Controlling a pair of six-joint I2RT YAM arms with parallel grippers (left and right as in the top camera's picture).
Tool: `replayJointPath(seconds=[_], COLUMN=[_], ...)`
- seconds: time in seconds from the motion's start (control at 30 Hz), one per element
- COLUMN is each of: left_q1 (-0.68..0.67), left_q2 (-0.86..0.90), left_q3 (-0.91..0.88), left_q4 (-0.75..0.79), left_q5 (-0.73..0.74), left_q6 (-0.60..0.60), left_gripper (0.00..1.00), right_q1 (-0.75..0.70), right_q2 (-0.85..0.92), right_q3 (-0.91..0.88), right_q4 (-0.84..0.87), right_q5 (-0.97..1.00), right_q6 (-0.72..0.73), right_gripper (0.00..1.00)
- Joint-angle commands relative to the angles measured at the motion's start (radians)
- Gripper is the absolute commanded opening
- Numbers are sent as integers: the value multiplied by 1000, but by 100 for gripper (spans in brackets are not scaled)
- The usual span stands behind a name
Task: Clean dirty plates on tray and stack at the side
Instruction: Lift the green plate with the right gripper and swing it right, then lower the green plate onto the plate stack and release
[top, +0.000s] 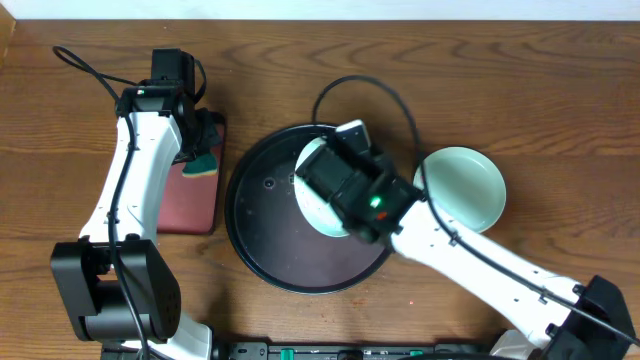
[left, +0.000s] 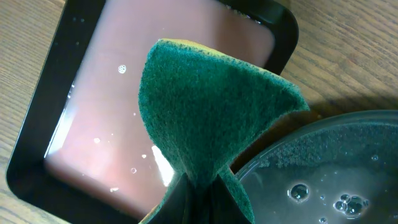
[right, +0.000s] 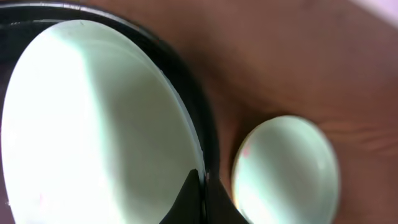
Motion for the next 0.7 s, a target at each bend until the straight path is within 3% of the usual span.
replayJointPath(seconds=[0.0,0.33,0.67], left_q1=[2,2,2], left_q2=[5,5,6], left_q3=[-8,-8,-8], left_q4=[-1,-2,-2], left_q5=[-13,-13,-13], left_q6=[14,14,14], left_gripper=[7,7,7], right_q1=[-65,-414,-851], right_q2=[-72,-262,-270], right_q3=[5,5,-35], right_q4=[6,-67,-262], right_q5=[-199,-569,-589], right_q6=[26,11,-66], right_gripper=[1,1,1])
